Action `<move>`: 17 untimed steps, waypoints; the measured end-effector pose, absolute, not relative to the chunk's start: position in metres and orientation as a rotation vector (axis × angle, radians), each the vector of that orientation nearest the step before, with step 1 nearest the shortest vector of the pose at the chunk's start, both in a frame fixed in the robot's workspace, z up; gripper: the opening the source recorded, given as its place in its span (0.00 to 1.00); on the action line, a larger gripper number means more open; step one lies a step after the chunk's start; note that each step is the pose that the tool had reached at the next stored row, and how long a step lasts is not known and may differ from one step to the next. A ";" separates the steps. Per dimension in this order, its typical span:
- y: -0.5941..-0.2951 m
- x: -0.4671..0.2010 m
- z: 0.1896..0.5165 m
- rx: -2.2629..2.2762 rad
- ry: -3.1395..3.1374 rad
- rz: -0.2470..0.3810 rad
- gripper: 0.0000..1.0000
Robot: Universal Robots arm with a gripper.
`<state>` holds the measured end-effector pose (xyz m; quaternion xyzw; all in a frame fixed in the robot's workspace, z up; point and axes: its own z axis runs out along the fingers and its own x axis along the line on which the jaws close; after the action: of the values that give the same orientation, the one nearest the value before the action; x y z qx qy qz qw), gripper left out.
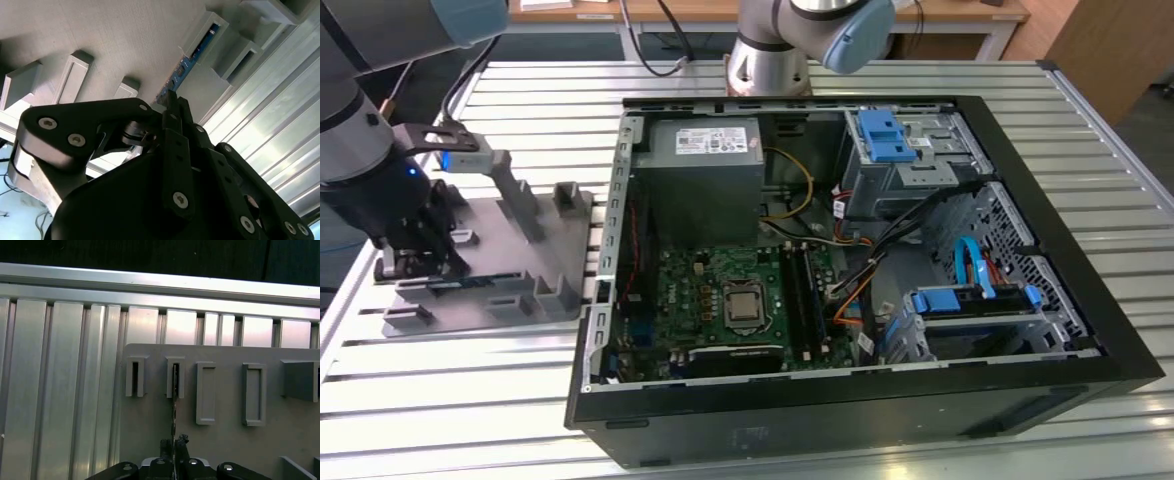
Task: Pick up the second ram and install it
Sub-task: 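Pick up the second ram and move it above second insertion slot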
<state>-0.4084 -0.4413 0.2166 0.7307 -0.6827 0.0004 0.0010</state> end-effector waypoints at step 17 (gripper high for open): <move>-0.443 -0.409 0.200 2.296 -2.145 -0.002 0.29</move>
<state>-0.4092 -0.4430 0.2002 0.7307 -0.6827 -0.0007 -0.0002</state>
